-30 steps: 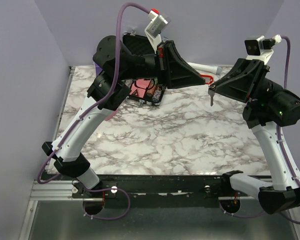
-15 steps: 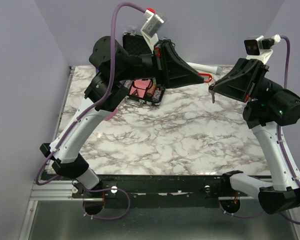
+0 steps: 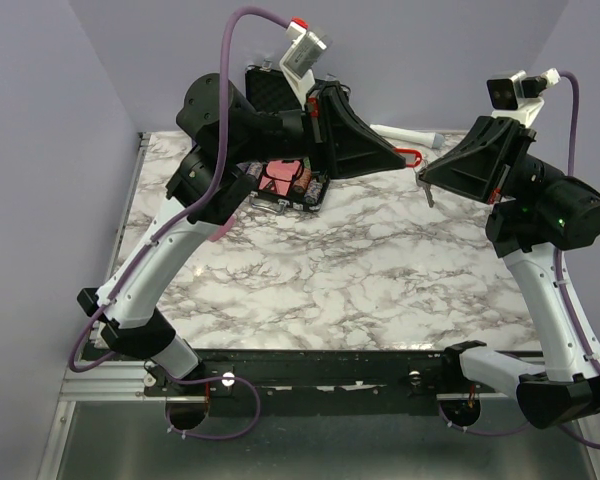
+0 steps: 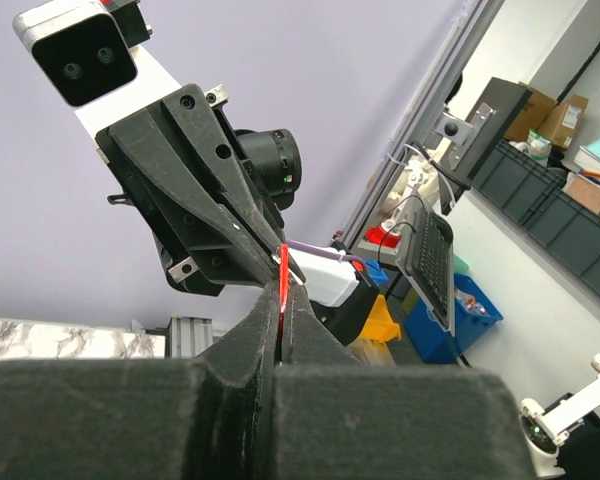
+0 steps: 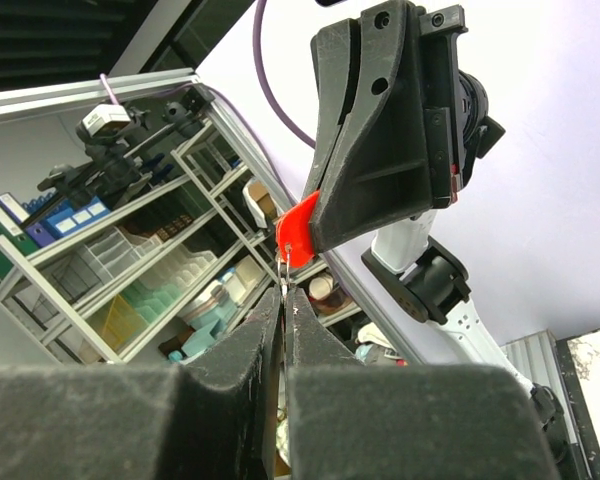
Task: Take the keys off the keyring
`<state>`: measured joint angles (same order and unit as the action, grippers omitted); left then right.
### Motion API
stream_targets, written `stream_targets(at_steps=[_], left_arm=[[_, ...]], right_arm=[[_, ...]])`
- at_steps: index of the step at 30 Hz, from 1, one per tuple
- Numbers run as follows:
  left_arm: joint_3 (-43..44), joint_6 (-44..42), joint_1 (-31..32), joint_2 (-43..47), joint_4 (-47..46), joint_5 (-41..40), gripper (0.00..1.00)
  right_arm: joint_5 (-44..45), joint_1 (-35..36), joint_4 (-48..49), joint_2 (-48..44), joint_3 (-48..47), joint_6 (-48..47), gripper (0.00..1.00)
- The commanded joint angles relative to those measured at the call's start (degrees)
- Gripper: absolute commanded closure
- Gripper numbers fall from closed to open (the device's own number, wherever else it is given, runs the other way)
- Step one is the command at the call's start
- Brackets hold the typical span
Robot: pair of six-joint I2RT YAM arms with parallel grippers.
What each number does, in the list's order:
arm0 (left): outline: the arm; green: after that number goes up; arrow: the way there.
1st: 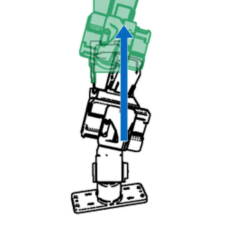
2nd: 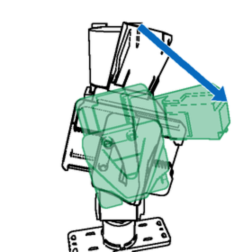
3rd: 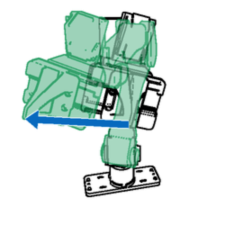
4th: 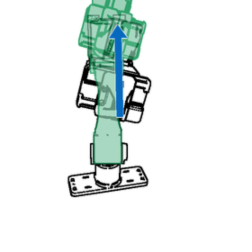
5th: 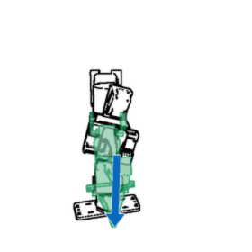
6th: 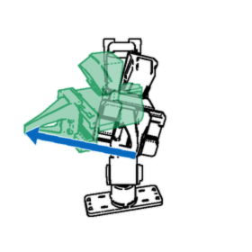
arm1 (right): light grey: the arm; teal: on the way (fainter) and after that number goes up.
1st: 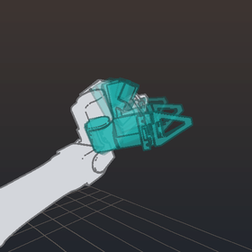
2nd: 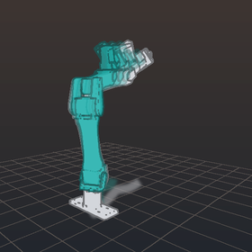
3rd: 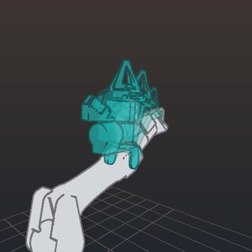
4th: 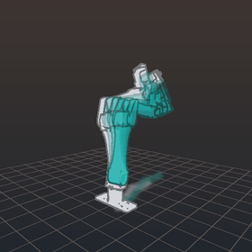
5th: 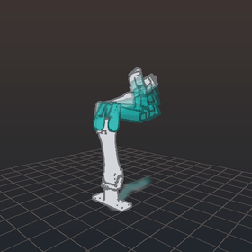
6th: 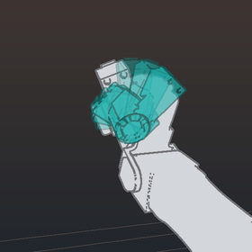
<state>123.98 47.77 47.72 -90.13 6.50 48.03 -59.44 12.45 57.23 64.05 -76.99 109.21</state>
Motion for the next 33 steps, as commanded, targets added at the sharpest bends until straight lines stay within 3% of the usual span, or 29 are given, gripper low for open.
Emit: stream_targets(at_steps=[1,9,12,18,21,25,29,31,33], left_arm=[[-0.4,-1.2,-0.1,1.7,0.4,-0.7,1.0],[-2.8,-3.1,0.0,3.5,1.7,-1.7,1.0],[-3.5,-5.2,-0.1,4.8,4.0,-3.0,0.91],[-5.2,-12.2,-0.2,9.8,14.0,-7.9,0.38],[-6.6,-16.0,-0.2,12.9,19.1,-10.2,0.23],[-6.7,-20.8,-0.2,17.3,27.2,-14.1,0.19],[-7.9,-24.6,-0.2,22.2,33.8,-19.6,0.18],[-9.4,-25.5,-0.2,24.4,35.5,-21.3,0.18],[-11.5,-25.9,-0.2,25.9,36.1,-22.4,0.18]], right_arm=[[-1.9,0.5,-1.0,-0.9,-0.4,-1.7,0.91],[-3.9,0.4,-6.5,-1.6,0.7,-6.4,0.99],[-5.0,0.5,-9.0,-2.0,0.7,-8.7,0.99],[-7.9,0.4,-20.2,-3.3,0.4,-17.4,0.99],[-9.5,0.5,-32.4,-3.7,-1.0,-26.8,0.99],[-10.5,1.8,-49.4,-2.0,-4.7,-39.8,0.99],[-8.7,3.7,-71.5,0.3,-12.7,-59.1,0.99],[-9.1,5.0,-73.4,1.0,-13.4,-61.4,0.99],[-10.9,6.6,-68.3,1.2,-12.1,-59.3,0.99]])
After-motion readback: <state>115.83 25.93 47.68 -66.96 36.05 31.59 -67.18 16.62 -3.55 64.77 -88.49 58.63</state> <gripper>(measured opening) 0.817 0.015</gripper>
